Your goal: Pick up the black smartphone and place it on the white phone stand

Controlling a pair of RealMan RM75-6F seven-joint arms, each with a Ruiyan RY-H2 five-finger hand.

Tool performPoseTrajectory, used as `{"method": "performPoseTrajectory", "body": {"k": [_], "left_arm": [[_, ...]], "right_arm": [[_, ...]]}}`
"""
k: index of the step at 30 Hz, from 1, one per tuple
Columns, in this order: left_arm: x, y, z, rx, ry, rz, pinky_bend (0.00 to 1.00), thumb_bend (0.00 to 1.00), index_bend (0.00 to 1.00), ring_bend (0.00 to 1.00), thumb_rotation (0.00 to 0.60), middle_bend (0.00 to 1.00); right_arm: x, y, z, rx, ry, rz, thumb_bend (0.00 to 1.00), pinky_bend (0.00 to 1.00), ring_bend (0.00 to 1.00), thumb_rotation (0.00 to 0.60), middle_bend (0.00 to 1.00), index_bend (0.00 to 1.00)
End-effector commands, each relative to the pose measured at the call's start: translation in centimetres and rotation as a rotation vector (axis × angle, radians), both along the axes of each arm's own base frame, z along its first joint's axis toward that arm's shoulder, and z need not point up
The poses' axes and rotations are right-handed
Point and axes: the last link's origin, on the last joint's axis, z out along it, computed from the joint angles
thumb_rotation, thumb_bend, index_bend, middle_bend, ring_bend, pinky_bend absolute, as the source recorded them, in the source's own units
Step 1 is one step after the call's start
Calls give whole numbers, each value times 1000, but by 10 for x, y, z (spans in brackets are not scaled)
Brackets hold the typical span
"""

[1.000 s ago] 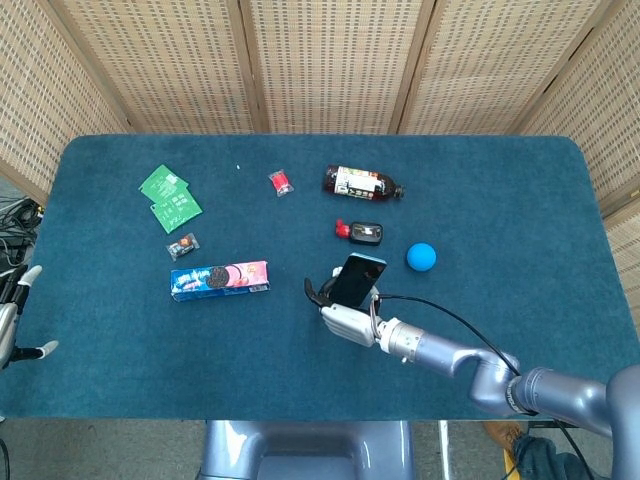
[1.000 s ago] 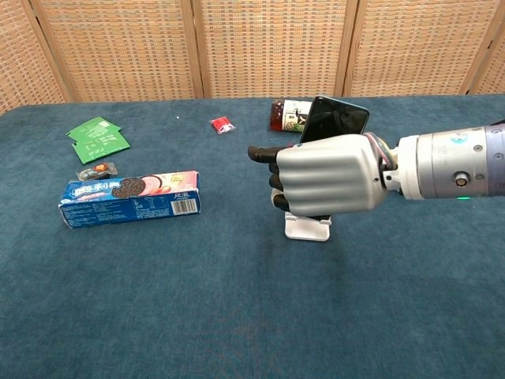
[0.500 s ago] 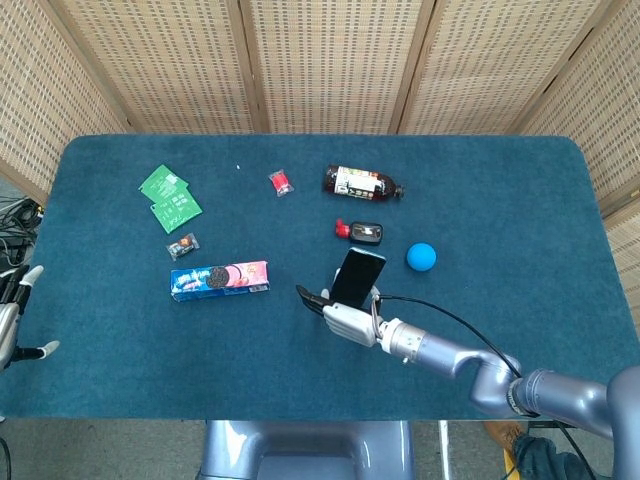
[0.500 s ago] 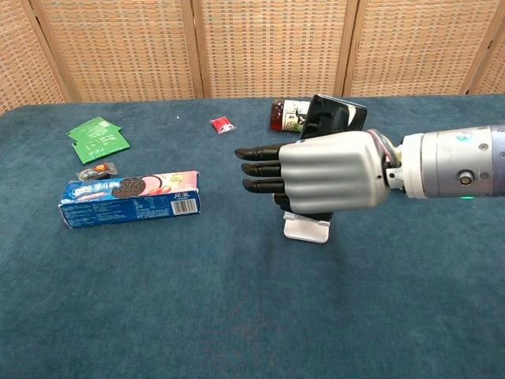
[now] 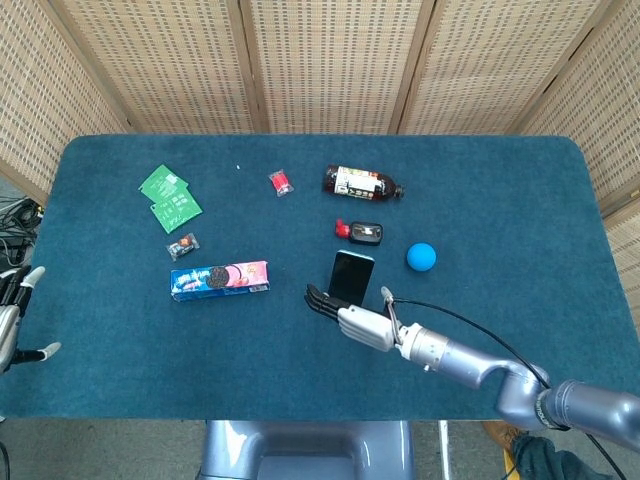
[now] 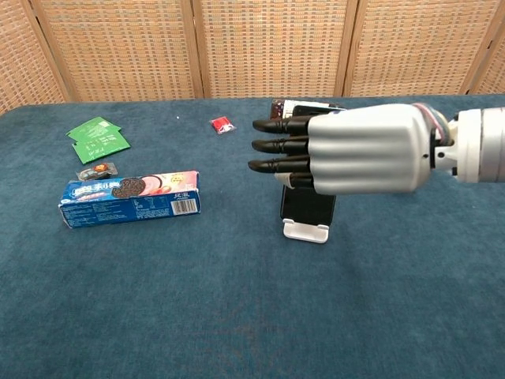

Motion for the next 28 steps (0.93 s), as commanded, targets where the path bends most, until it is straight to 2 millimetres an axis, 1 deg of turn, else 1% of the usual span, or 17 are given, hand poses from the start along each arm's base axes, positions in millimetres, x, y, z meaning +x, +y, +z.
{"method": "performPoseTrajectory", "body": {"k": [1, 4, 5, 7, 9, 10, 11, 12, 13, 14, 16, 18, 21, 23, 25, 28], "left_arm": [[0, -1, 0, -2, -3, -2, 0, 0, 0, 0, 600, 0], [1, -2, 1, -2, -9, -12, 0, 0, 0, 0, 600, 0], [1, -2, 1, -1, -9, -14, 0, 0, 0, 0, 600, 0], [3, -3, 2, 3, -13, -22, 0, 0, 0, 0, 600, 0], [4, -4, 4, 8, -17, -33, 0, 0, 0, 0, 600, 0], [6, -5, 5, 13, -20, -43, 0, 0, 0, 0, 600, 0], [8, -7, 6, 19, -24, -55, 0, 0, 0, 0, 600, 0], [10, -9, 6, 24, -27, -67, 0, 0, 0, 0, 600, 0], [11, -11, 7, 29, -31, -80, 0, 0, 0, 0, 600, 0], [12, -12, 8, 32, -33, -89, 0, 0, 0, 0, 600, 0], [14, -15, 8, 39, -35, -105, 0, 0, 0, 0, 600, 0], [15, -17, 9, 47, -37, -118, 0, 0, 0, 0, 600, 0], [15, -18, 9, 60, -39, -136, 0, 0, 0, 0, 600, 0], [15, -19, 8, 65, -40, -143, 0, 0, 0, 0, 600, 0], [15, -19, 8, 70, -41, -149, 0, 0, 0, 0, 600, 0], [15, -20, 7, 73, -43, -155, 0, 0, 0, 0, 600, 0]], "right_arm": [[2, 4, 26, -24, -120, -57, 264, 0, 26, 600, 39, 189], [2, 3, 56, -32, -296, -159, 265, 0, 28, 600, 40, 182], [1, 4, 60, -29, -316, -174, 264, 0, 29, 600, 40, 176], [-5, 5, 74, -24, -411, -243, 255, 0, 30, 600, 38, 158], [-14, 6, 89, -18, -513, -316, 209, 0, 30, 600, 22, 125], [-24, 9, 100, -17, -594, -376, 177, 0, 30, 600, 15, 112], [-38, 12, 113, -22, -710, -462, 110, 0, 26, 600, 5, 91], [-50, 18, 122, -16, -801, -533, 50, 0, 17, 600, 0, 72], [-64, 26, 129, 2, -899, -612, 22, 0, 11, 600, 0, 60], [-74, 31, 133, 16, -959, -662, 1, 0, 2, 600, 0, 43], [-94, 43, 140, 35, -1060, -756, 0, 0, 0, 600, 0, 16], [-114, 56, 145, 22, -1094, -797, 0, 0, 0, 600, 0, 0], [-140, 75, 145, 17, -1152, -874, 0, 0, 0, 600, 0, 0], [-152, 84, 143, 16, -1181, -905, 0, 0, 0, 600, 0, 0], [-167, 95, 141, -3, -1208, -942, 0, 0, 0, 600, 0, 0], [-180, 104, 136, -13, -1225, -958, 0, 0, 0, 600, 0, 0]]}}
